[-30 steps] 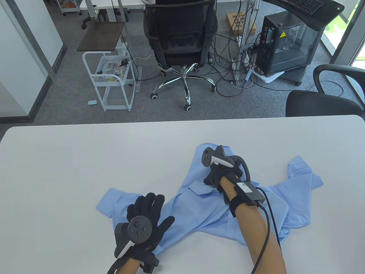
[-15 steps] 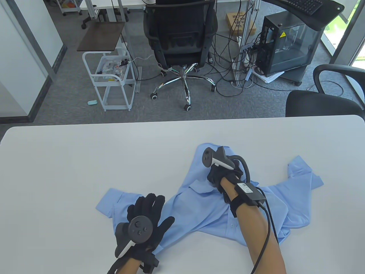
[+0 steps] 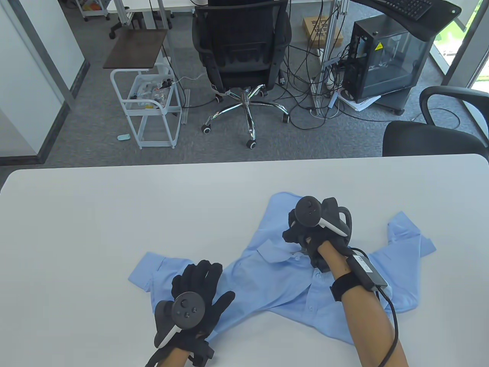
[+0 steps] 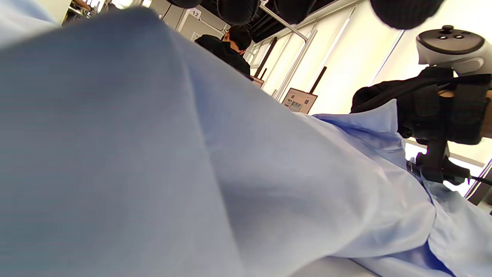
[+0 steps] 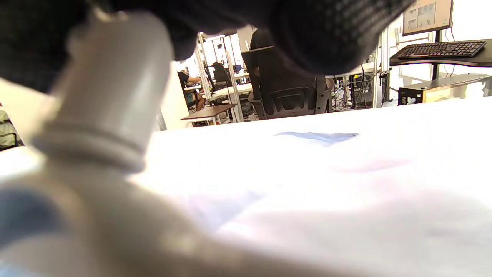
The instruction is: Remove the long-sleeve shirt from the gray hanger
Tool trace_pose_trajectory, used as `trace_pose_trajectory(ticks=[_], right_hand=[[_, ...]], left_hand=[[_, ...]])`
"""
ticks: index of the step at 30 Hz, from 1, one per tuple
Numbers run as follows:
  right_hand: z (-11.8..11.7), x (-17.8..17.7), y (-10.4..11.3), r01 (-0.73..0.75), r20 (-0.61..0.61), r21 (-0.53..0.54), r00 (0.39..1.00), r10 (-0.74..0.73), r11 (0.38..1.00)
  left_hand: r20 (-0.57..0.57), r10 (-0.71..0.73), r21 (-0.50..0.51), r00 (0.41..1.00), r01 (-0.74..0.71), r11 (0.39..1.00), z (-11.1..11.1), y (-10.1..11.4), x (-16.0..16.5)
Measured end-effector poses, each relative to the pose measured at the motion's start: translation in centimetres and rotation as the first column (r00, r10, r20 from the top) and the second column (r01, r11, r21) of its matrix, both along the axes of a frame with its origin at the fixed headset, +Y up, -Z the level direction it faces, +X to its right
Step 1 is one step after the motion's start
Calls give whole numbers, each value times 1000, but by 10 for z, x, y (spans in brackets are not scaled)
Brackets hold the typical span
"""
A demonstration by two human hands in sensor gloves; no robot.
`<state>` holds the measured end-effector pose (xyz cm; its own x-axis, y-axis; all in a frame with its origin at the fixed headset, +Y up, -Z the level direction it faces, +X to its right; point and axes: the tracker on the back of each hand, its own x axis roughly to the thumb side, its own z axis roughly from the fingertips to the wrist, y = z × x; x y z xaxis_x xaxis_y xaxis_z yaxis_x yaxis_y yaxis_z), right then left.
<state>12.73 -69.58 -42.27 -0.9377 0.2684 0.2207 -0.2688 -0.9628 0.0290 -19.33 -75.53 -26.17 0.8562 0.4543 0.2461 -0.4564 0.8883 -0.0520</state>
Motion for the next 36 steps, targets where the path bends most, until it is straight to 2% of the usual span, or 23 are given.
trace_pose_trajectory(ticks=[7,9,13,17,21,24,26,31,36], right_hand=[[44,15,34,141,-42,211,990,-135,967],[66,23,45,214,-70,304,977,-203,928],[103,30,52,293,-132,393,956,-262,872],[129,35,49,307,-163,471,952,-260,827],[147,31,42,262,-179,543,964,-196,798],[165,22,34,196,-167,623,979,-115,757],[181,15,30,144,-167,686,985,-38,713],[195,3,32,127,-187,739,982,21,662],[203,-4,31,124,-212,752,975,59,647]], left_hand=[[18,-17,4,1000,17,1000,3,0,4],[30,12,66,999,-14,998,7,6,6],[64,0,146,998,-9,989,19,15,16],[89,-38,166,995,23,986,23,15,24],[93,-55,180,994,38,983,26,16,28],[59,-28,293,998,10,956,33,21,31],[79,-37,337,996,8,941,37,23,36],[88,-111,346,990,74,935,40,21,47],[94,-77,369,993,37,929,40,22,47]])
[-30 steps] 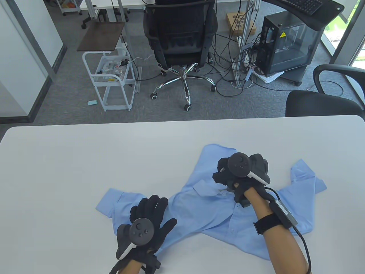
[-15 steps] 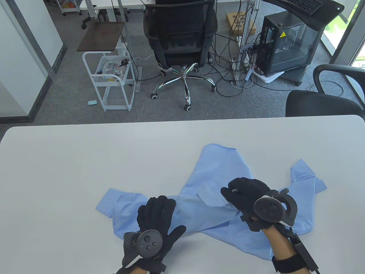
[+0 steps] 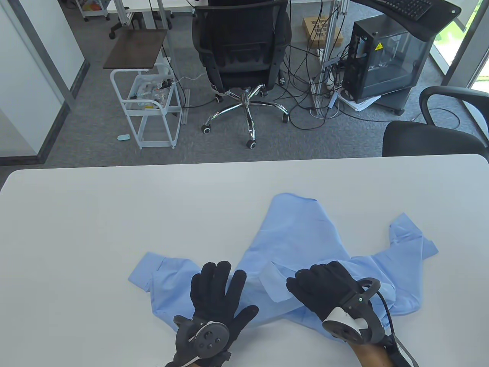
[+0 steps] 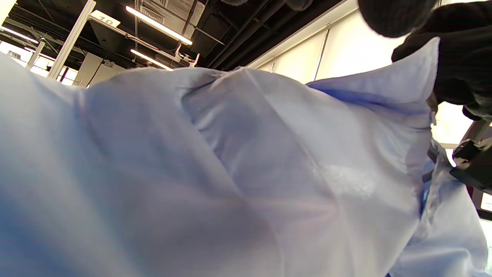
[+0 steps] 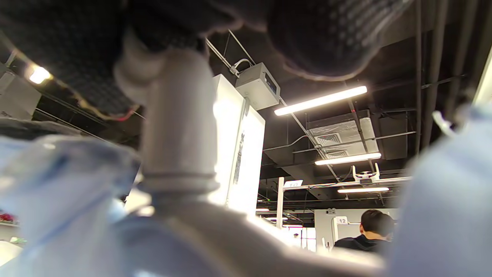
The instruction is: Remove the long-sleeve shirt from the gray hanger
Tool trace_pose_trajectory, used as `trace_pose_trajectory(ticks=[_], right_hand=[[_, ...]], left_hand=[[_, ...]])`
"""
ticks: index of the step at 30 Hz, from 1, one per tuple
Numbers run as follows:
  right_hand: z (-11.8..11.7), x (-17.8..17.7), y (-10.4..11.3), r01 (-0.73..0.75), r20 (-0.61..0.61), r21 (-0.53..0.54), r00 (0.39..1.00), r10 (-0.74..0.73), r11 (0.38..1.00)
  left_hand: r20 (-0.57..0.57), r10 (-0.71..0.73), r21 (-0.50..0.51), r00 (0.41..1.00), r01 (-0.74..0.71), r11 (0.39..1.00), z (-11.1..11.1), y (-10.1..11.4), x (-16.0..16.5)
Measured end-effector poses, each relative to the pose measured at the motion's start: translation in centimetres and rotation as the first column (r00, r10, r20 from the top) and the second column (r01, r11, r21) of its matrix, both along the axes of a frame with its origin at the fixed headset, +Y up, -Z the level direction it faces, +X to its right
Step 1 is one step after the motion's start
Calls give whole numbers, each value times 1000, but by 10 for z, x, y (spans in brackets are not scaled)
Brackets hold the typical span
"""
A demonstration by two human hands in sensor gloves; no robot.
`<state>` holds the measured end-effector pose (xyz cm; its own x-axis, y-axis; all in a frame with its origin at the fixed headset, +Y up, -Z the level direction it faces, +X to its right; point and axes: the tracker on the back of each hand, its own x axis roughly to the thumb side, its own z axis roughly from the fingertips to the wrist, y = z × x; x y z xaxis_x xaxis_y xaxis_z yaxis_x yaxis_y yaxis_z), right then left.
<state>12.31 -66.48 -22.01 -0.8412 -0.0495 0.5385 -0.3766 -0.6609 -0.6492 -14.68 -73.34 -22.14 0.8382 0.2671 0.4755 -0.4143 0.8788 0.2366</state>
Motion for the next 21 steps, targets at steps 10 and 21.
trace_pose_trajectory(ticks=[10,21], right_hand=[[14,-25,-4,-99,-55,50,993,102,994],[24,-48,-13,-147,-131,78,979,156,986]], left_hand=[[-2,-153,8,988,153,988,-2,-8,26],[6,-207,68,978,206,976,1,-4,37]])
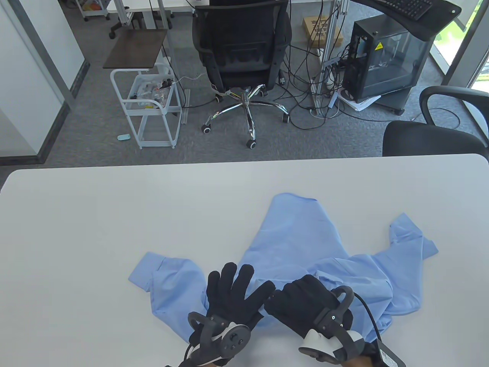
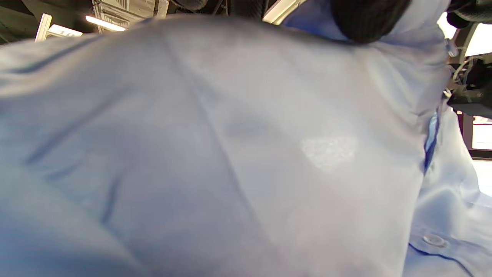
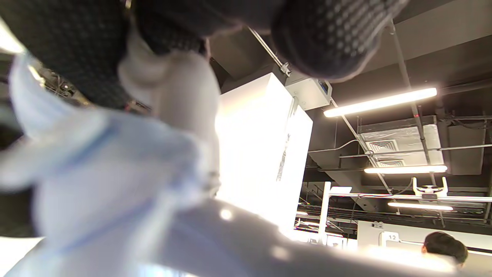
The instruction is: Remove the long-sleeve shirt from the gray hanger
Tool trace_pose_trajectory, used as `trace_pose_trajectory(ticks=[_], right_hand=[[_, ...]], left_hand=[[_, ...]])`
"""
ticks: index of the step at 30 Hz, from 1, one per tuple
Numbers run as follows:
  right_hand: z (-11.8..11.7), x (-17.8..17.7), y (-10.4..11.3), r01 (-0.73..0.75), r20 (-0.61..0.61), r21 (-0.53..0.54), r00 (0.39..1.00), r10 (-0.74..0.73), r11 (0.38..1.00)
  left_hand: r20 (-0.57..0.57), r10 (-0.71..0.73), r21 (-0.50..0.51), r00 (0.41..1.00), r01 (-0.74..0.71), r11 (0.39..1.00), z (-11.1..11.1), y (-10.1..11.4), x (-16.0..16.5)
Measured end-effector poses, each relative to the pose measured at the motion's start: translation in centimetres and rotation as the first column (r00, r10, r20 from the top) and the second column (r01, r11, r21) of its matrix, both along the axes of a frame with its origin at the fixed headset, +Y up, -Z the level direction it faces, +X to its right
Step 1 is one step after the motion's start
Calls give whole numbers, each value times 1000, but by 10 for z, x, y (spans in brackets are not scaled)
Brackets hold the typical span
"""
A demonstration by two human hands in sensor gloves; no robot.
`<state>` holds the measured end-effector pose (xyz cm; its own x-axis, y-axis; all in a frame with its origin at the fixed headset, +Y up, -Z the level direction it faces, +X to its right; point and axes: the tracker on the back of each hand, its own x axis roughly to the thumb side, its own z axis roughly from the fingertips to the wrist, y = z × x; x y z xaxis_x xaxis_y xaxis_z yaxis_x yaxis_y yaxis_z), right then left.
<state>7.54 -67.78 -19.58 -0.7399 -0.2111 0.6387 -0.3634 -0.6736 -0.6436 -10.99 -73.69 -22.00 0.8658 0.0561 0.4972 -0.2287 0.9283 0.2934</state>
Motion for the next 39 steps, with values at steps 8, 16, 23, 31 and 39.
trace_pose_trajectory(ticks=[8,16,23,31,39], right_hand=[[1,0,-1,15,-17,4,1000,-14,1000],[2,3,-1,47,-51,-5,998,-47,999],[-5,13,2,128,-50,-71,990,-131,989],[-9,16,1,153,-46,-107,986,-158,982],[-18,27,1,196,-6,-157,980,-200,968]], left_hand=[[84,-32,-28,996,34,999,1,-6,4],[166,-40,46,985,33,998,6,-4,9],[166,8,98,986,-25,995,9,3,4],[138,-16,138,990,-3,990,10,6,3],[101,-74,202,992,52,978,11,10,-2]])
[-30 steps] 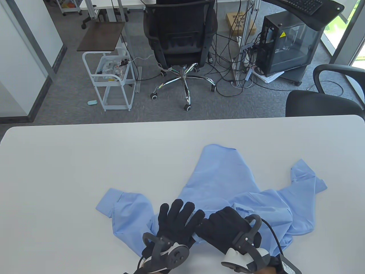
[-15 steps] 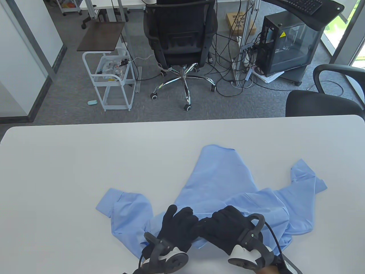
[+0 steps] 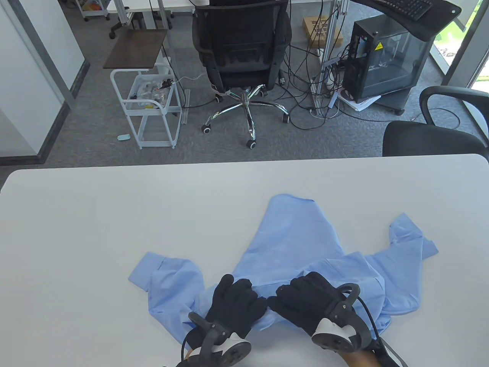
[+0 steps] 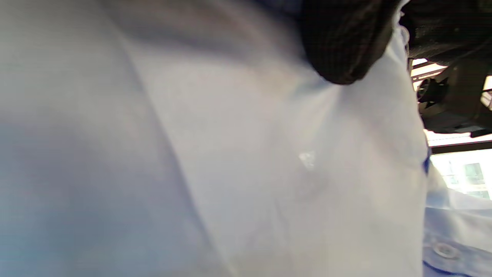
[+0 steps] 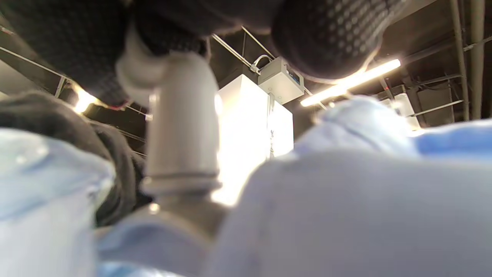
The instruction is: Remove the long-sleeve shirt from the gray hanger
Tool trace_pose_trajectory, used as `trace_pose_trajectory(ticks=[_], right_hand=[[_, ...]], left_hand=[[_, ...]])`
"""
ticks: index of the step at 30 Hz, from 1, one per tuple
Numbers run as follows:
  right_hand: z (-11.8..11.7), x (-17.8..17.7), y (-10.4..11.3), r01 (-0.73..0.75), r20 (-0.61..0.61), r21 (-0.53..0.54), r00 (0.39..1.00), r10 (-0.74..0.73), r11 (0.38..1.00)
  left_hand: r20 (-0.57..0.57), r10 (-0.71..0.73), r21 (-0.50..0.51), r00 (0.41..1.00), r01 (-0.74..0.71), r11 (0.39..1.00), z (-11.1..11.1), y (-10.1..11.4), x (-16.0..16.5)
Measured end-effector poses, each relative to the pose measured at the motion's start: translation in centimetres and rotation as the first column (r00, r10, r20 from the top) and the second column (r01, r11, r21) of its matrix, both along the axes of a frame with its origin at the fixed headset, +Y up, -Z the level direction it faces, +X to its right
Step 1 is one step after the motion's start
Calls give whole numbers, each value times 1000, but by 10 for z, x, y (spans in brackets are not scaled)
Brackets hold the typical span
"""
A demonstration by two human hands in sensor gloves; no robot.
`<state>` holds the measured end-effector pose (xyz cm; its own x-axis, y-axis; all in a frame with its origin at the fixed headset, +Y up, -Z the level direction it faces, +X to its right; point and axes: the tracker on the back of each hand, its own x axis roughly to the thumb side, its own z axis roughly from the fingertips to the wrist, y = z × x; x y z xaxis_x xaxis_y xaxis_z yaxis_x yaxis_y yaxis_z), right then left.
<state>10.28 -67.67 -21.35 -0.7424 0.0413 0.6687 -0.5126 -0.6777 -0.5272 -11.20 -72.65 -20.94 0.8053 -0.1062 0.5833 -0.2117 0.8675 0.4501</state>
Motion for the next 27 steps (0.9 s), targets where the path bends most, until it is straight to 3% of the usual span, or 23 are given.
trace_pose_trajectory(ticks=[5,27], right_hand=[[-2,5,2,23,17,4,1000,-23,1000],[-13,26,3,145,64,-63,988,-141,987]], left_hand=[[-88,-110,116,990,119,986,3,1,2],[-112,-79,150,991,95,984,2,5,-4]])
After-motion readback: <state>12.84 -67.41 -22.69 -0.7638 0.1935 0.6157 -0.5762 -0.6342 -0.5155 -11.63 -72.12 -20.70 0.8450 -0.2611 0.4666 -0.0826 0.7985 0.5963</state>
